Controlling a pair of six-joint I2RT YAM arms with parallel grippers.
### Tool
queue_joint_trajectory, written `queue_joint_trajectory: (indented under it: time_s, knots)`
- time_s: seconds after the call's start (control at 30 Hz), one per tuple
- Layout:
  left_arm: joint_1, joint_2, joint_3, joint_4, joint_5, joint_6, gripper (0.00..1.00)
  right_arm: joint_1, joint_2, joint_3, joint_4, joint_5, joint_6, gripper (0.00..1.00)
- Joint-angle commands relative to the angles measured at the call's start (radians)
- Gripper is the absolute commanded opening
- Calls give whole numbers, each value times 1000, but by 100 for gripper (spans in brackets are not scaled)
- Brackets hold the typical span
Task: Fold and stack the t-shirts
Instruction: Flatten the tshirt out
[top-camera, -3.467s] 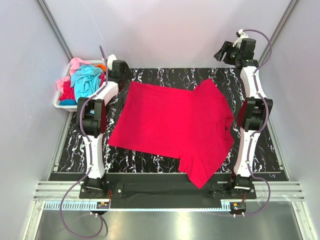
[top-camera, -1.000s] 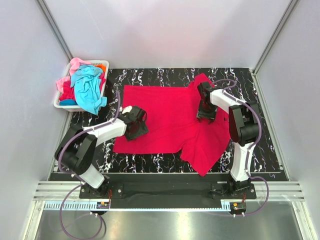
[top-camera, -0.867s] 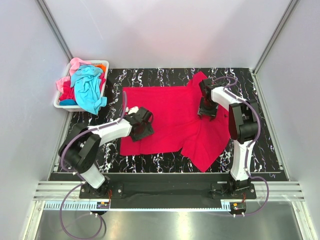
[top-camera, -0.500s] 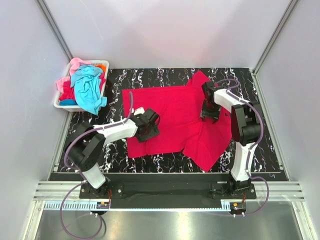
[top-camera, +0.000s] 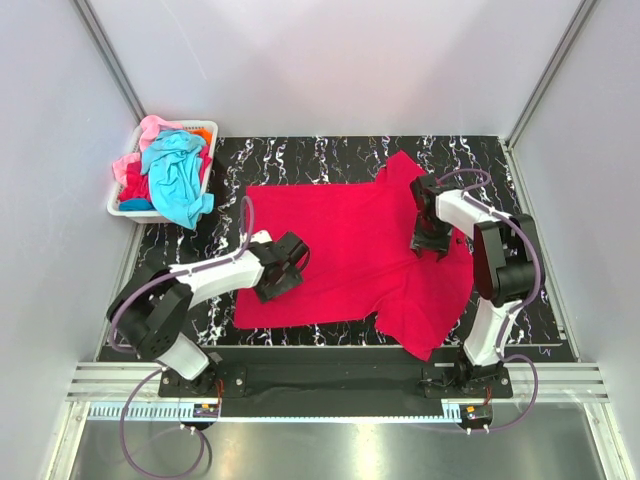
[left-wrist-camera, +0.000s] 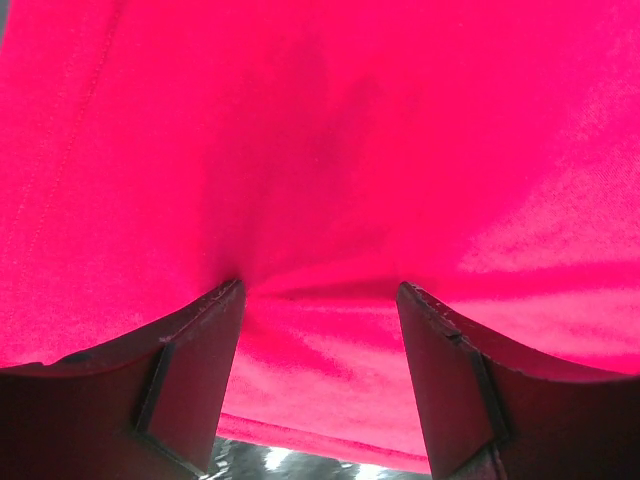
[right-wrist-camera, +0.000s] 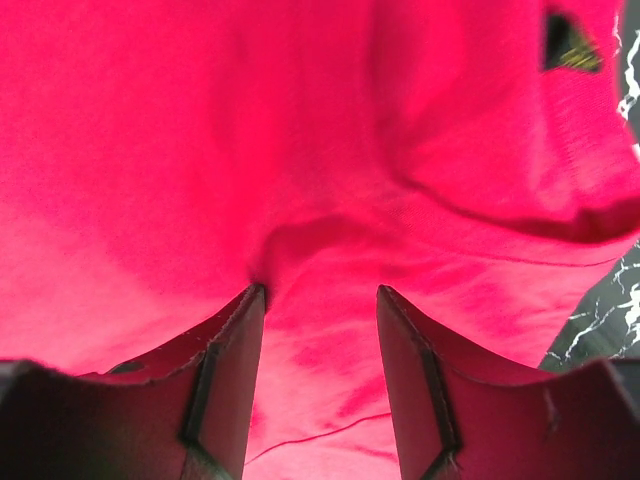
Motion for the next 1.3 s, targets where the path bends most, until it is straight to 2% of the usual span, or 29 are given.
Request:
queue_joint_trajectory:
  time_s: [0.0, 0.23, 0.33, 0.47, 0.53, 0.57, 0.7, 0.87, 0.93, 0.97, 1.07, 1.27]
  knots:
    - [-2, -5, -85, -147, -15, -26, 70, -6, -77, -16, -5, 40, 22, 55]
    - [-2, -164, -39, -152, -31, 43, 70, -6, -186, -23, -11, 33, 24, 55]
    - [-3, -227, 29, -163, -73, 91, 74, -4, -236, 0, -23, 32, 19, 55]
    - [24, -231, 162, -164, -133, 150, 78, -6, -272, 55, -31, 23, -4, 57]
    - [56, -178, 211, -154, -123, 184, 77, -4, -266, 108, -29, 26, -13, 61]
    - [102, -156, 259, -146, -91, 200, 77, -6, -261, 128, -26, 14, -33, 64]
    - [251, -50, 334, -40, 83, 278, 73, -18, -258, 197, 55, -42, -73, 66]
    - [429, 85, 430, 104, 196, 298, 67, -82, -250, 201, 199, -238, -94, 66]
    - [457, 154, 492, 110, 196, 319, 64, -102, -210, 208, 261, -276, -96, 71]
    - [474, 227, 561, 107, 186, 328, 58, -107, -194, 210, 282, -308, -101, 72]
    - [500, 328, 685, 107, 166, 355, 51, -118, -118, 242, 345, -355, -99, 73]
    - [558, 516, 865, 40, 31, 335, 49, -125, 33, 343, 376, -425, -104, 72]
